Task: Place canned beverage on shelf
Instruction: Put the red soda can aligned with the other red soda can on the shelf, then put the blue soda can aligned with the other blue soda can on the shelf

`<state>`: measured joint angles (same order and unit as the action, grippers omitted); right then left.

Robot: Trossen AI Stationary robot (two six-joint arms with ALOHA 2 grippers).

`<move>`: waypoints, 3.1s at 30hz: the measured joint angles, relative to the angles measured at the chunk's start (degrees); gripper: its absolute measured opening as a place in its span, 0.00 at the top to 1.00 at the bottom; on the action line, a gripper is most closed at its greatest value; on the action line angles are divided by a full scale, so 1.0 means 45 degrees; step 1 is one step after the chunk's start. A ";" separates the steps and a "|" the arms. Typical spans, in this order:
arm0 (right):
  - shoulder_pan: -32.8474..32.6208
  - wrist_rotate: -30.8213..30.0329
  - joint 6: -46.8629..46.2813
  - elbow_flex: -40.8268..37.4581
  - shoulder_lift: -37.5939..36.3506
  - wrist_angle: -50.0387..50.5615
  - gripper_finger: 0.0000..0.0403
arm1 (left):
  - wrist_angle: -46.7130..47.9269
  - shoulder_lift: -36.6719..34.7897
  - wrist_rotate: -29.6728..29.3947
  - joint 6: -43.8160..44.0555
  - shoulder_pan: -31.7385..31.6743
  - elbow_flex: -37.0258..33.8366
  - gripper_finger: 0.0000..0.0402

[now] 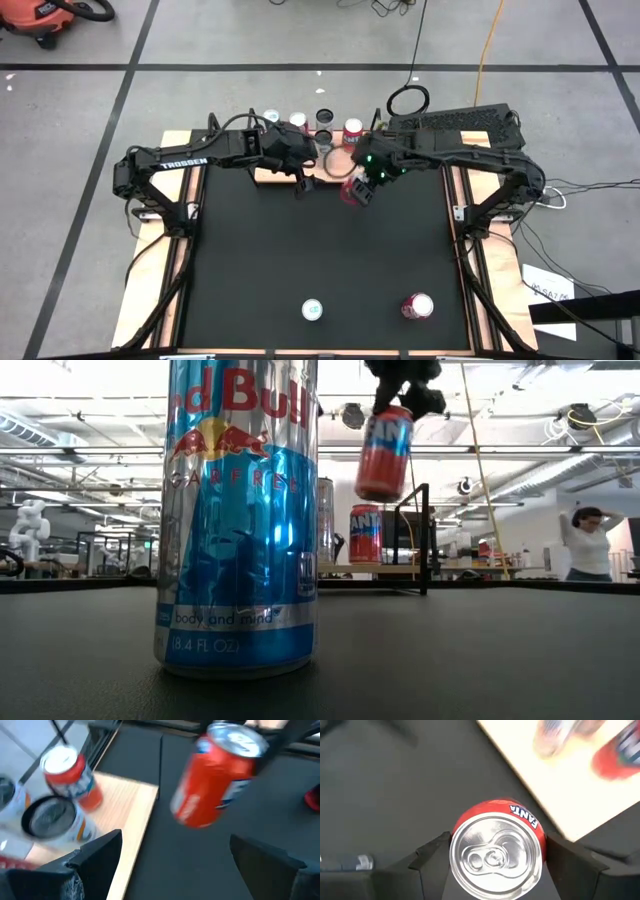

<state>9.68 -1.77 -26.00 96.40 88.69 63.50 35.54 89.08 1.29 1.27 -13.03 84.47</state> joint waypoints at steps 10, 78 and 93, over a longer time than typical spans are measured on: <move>0.2582 -0.0668 0.2056 0.0369 0.1330 -0.0237 0.33 | -0.0464 0.0005 0.0006 -0.0067 0.0033 0.0000 0.09; 0.3274 -0.0092 0.2598 0.0369 -0.0626 -0.0205 0.11 | -0.0126 -0.0840 -0.0440 0.1307 -0.0064 -0.0019 0.09; -0.2492 -0.2149 -0.0951 0.0354 -0.2477 0.1852 0.16 | -0.3022 -0.1452 -0.3465 0.2979 0.3746 -0.0005 0.09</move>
<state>-1.54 -11.44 -30.28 97.99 77.55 71.83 21.94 82.54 -14.30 14.68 3.82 84.44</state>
